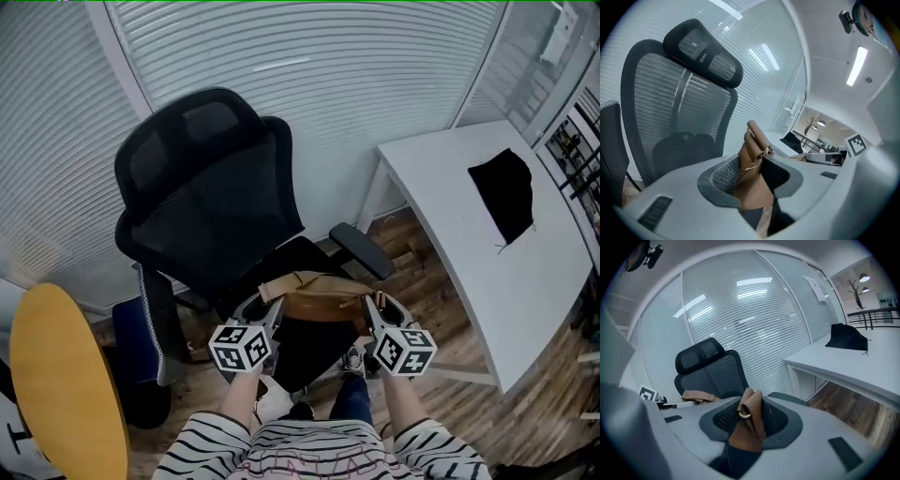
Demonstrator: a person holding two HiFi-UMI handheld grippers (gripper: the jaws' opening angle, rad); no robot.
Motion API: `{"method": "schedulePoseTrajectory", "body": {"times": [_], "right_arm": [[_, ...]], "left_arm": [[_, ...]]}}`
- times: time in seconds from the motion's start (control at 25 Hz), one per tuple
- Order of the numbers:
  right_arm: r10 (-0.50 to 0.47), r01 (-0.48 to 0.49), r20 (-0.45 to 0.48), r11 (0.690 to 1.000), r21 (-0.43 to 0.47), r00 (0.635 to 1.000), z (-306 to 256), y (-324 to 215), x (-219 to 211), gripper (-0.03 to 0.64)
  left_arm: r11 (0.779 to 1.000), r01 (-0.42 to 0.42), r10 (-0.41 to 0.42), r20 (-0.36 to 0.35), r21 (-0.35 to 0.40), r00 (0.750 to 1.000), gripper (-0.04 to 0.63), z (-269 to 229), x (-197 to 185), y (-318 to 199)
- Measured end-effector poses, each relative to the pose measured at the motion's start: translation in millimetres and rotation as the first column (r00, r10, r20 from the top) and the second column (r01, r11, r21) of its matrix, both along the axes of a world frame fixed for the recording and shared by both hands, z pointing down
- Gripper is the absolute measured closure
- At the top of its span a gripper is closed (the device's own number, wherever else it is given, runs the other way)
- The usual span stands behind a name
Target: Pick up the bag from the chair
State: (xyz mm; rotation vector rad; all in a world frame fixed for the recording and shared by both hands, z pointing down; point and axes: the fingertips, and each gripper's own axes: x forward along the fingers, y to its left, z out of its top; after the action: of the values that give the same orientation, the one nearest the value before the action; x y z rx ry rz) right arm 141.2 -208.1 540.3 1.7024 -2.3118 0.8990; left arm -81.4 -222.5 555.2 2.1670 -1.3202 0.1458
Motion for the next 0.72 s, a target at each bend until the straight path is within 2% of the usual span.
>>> {"method": "schedulePoseTrajectory", "body": {"times": [0.72], "right_arm": [[0.08,-0.082,0.026,0.991,0.106,0.996,-88,52,-2,0.475]], "left_arm": [[0.989,-0.073,0.071,0.014,0.127,0.997,0.434,-94,-2,35]]}}
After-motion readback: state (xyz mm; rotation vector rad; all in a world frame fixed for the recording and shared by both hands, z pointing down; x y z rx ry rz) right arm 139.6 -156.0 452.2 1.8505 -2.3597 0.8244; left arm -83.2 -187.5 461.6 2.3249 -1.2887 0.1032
